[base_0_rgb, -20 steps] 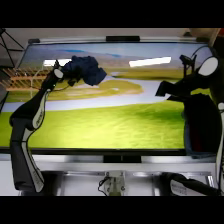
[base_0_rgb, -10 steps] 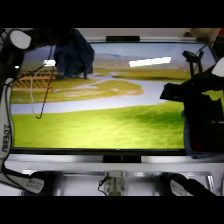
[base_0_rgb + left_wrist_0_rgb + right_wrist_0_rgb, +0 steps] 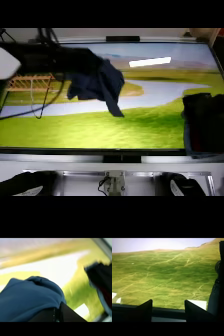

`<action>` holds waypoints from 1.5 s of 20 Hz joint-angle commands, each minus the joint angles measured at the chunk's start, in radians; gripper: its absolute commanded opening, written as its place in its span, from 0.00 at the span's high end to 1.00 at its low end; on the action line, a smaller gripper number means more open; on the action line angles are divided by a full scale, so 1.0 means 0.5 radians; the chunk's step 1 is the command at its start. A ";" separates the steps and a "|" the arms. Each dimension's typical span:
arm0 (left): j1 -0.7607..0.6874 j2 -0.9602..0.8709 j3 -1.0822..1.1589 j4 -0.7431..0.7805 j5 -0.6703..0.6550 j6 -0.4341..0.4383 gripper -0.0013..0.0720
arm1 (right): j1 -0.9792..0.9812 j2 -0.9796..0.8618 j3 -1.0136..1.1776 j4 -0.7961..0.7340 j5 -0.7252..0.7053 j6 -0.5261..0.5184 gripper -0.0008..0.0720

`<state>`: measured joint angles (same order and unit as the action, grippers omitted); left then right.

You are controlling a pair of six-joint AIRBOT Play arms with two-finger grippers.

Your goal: Fold the shirts.

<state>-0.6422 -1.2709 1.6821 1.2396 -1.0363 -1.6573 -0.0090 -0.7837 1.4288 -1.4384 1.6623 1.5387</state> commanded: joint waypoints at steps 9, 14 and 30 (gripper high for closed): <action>-0.269 -0.066 -1.073 -0.018 0.838 -0.633 0.01 | 0.002 -0.076 -0.993 0.480 -0.354 -0.049 0.08; 0.333 -0.010 -0.882 -0.010 -0.153 -0.056 0.10 | 0.002 -0.414 -1.019 0.410 -0.417 -0.081 0.08; 0.063 -0.478 -1.526 -0.970 1.012 0.202 0.37 | 0.018 -0.958 -1.062 0.534 -0.460 -0.171 0.08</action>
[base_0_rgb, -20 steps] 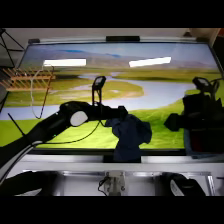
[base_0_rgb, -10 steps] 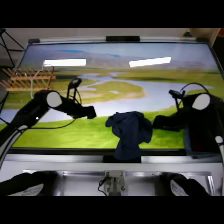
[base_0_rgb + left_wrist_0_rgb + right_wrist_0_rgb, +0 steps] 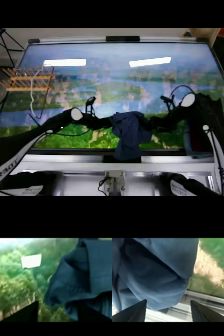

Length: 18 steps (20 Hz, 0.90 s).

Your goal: Fold the shirts.

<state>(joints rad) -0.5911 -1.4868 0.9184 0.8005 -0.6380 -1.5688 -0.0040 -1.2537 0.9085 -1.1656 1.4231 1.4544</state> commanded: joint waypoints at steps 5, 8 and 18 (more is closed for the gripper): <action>-0.039 -0.042 0.011 -0.091 0.244 0.034 0.93 | 0.008 -0.015 -0.295 0.019 -0.159 -0.002 0.08; -0.031 -0.013 0.011 -0.090 0.229 0.135 0.93 | 0.008 -0.015 -0.423 0.101 -0.381 -0.003 0.10; 0.217 0.217 0.060 0.021 0.114 0.330 0.94 | -0.062 0.067 -0.350 0.684 -0.296 -0.500 0.90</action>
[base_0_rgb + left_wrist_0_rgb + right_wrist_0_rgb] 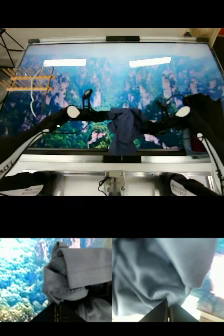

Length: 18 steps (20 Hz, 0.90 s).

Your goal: Fold the shirts.

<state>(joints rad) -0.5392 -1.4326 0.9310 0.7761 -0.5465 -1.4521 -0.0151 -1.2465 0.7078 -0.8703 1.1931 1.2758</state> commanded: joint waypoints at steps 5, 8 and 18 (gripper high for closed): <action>0.420 0.669 0.507 0.217 -0.317 0.402 0.94 | -0.226 0.381 0.829 -0.237 0.455 -0.161 0.90; 0.512 1.006 0.924 0.294 -0.314 0.472 0.94 | -0.253 0.575 1.444 -0.092 0.333 -0.163 0.90; 0.665 1.683 1.307 0.568 -0.706 0.212 0.94 | -0.253 1.076 1.998 -0.112 0.065 -0.053 0.90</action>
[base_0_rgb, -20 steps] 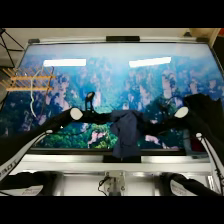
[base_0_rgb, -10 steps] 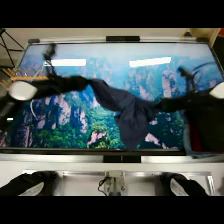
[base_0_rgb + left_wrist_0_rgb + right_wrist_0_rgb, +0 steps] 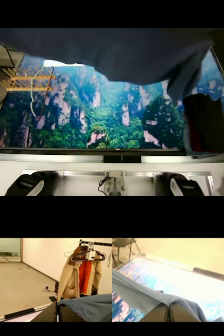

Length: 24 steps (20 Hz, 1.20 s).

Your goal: Fold the shirts.

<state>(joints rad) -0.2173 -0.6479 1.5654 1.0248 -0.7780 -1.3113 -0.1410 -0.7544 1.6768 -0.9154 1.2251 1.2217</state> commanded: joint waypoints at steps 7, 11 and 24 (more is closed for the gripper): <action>0.023 0.084 -0.394 0.904 -0.507 -0.533 0.94 | -0.001 -0.262 -0.039 -0.233 0.785 0.146 0.90; 0.027 -0.132 -0.874 1.128 -0.343 -0.676 0.94 | 0.111 -0.611 -0.536 -0.163 0.444 0.107 0.90; 0.061 -1.547 -0.967 0.755 0.056 -1.276 0.88 | 0.810 -1.807 -0.646 -0.040 -0.645 0.402 0.66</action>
<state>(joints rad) -0.1864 -1.3155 1.0840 1.5219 -0.7570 -1.8801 0.2283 -1.6035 1.3563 -0.9695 0.9138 1.3907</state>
